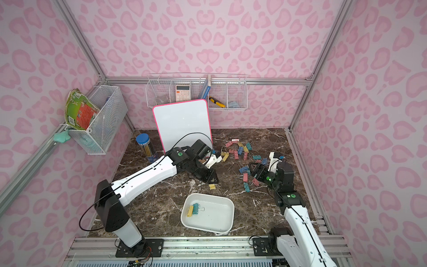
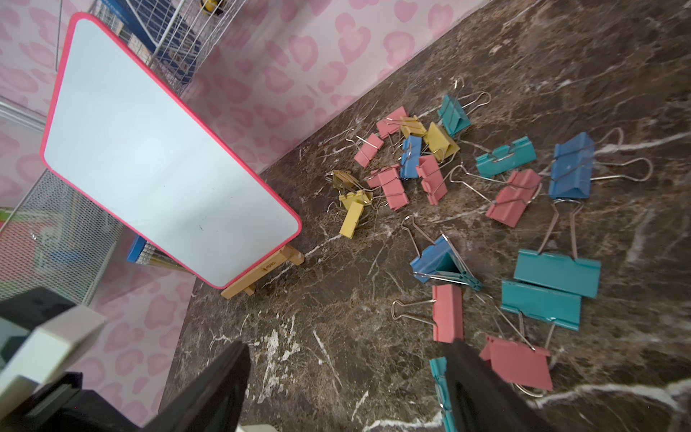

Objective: Put the binder clips in the storage box
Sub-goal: Place the binder clip in the storage box.

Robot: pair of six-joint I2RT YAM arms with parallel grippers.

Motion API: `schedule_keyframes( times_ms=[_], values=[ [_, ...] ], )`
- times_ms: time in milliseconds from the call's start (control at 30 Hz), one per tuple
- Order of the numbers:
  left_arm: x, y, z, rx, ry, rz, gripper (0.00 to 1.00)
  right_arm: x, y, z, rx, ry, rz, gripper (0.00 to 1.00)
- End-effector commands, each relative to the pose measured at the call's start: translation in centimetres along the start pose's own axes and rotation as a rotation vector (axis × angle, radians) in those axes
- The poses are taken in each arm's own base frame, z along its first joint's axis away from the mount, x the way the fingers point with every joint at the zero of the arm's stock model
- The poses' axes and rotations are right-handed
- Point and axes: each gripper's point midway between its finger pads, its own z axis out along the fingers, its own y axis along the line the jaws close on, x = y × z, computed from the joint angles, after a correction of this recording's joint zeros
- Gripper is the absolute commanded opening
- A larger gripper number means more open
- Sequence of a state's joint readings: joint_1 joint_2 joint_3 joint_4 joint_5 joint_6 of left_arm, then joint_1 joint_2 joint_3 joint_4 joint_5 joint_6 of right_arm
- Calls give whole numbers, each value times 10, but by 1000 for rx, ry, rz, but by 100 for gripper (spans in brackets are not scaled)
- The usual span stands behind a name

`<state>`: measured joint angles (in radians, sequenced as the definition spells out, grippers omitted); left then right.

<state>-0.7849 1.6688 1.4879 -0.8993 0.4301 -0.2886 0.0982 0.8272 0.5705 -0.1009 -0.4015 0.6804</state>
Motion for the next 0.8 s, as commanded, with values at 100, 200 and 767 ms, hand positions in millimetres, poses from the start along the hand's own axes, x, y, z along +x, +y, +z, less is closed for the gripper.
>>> schedule_keyframes(
  times_ms=[100,200,767],
  values=[
    [87,27,22,-53,255,-137,7,-1,10,1,-45,-3,-50,85],
    [97,27,37,-23,309,-137,7,2,9,0,-45,-4,-34,85],
    [149,64,64,-159,467,-101,35,-3,3,-12,25,-49,-11,85]
  ],
)
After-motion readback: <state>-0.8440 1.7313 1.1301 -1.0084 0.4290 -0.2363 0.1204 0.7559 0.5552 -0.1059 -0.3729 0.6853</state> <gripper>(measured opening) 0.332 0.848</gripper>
